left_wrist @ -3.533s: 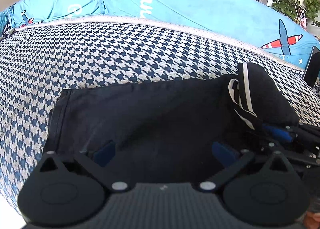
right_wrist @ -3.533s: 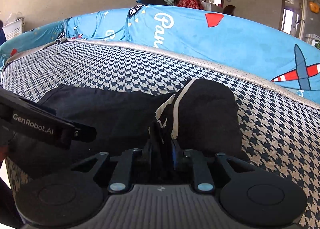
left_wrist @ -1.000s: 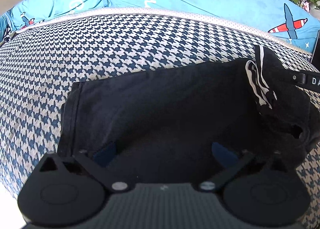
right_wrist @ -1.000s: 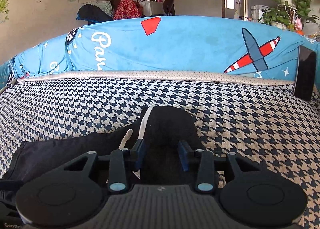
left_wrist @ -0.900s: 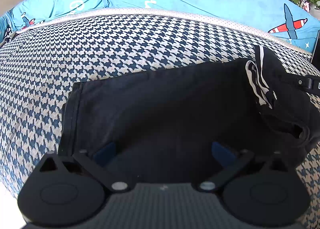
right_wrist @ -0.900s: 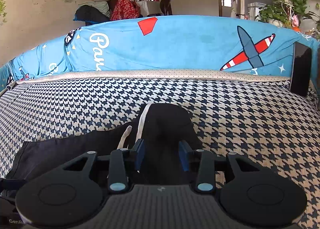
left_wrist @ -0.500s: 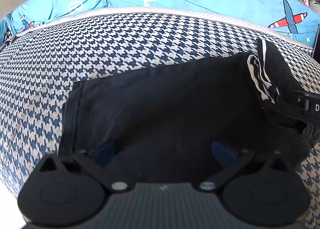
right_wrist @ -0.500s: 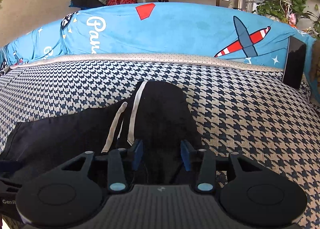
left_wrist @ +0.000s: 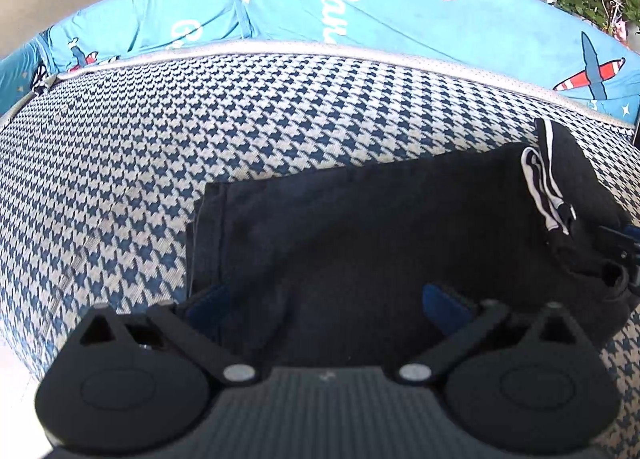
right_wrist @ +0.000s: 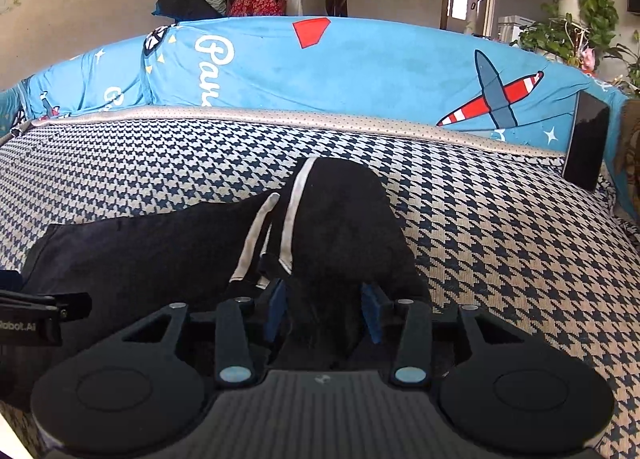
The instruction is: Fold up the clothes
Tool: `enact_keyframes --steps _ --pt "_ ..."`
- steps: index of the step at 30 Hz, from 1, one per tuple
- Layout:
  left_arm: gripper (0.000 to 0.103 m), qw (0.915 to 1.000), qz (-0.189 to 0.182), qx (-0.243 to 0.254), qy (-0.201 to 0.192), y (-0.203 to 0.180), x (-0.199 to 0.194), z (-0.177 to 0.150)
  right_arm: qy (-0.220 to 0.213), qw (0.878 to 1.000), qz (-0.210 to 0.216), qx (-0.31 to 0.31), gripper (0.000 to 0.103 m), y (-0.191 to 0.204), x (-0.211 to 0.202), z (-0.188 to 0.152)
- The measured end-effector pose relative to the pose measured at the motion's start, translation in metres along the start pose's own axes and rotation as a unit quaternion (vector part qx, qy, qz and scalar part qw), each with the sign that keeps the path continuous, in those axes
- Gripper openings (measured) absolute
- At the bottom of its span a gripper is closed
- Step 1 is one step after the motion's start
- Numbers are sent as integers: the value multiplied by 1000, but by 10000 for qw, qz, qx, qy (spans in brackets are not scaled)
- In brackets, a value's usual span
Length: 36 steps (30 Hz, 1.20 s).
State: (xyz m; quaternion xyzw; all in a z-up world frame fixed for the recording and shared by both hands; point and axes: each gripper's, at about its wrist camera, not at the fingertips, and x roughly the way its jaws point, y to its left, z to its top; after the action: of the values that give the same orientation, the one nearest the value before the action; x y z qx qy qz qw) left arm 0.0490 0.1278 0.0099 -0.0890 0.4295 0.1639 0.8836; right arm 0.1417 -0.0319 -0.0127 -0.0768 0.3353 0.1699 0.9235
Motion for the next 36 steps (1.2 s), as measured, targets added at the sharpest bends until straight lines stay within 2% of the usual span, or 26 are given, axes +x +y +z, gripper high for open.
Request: enact_keyframes --steps 5,9,12,18,26,36 --pt "103 9999 114 119 -9 10 -7 -12 -132 9972 677 -275 41 29 -31 -18" --pt "103 10000 -49 35 8 21 -16 -20 -93 9911 1129 -695 41 59 -49 -33" --pt "103 9997 -193 -169 55 31 -20 -26 -136 9830 1408 -1170 41 82 -62 -41" --pt "103 9986 -197 -479 144 49 -22 -39 -203 9652 1796 -1892 41 122 -74 -58" --pt "103 9966 -249 -752 211 67 -23 -41 -348 9423 2116 -2572 41 159 -80 -74" --pt "103 9970 -449 -518 373 66 -21 -38 -416 9250 2241 -3039 41 194 -67 -83"
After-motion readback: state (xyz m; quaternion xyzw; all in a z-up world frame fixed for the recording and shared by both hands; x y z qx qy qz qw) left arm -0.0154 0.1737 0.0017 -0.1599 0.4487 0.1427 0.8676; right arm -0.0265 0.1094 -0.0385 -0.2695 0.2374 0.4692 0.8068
